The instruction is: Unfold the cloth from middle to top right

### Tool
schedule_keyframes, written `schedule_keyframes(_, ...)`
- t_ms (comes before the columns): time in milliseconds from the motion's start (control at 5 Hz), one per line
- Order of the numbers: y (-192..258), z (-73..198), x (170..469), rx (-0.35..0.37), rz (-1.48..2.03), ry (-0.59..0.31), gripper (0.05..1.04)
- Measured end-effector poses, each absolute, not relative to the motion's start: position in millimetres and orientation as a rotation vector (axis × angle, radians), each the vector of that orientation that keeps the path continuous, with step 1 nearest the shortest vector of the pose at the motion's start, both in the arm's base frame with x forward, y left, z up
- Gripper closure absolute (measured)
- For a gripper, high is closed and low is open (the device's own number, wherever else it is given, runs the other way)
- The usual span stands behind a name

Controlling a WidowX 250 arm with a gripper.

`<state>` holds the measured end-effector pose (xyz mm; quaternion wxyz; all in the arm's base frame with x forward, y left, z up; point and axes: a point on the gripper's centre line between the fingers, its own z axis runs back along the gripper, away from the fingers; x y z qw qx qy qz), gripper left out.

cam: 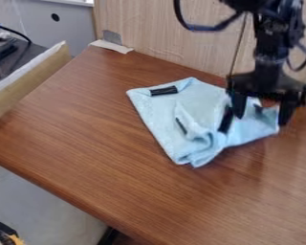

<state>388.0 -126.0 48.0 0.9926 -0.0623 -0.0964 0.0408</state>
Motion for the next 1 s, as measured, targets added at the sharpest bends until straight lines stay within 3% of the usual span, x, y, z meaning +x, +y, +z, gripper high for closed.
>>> schedule_keyframes(400, -107.9, 98.7, 375.6, -0.136, 0.111, -0.284, 0.083)
schedule_keyframes(1000, -103.9, 105.3, 368.9, -0.134, 0.109, -0.291, 0.083)
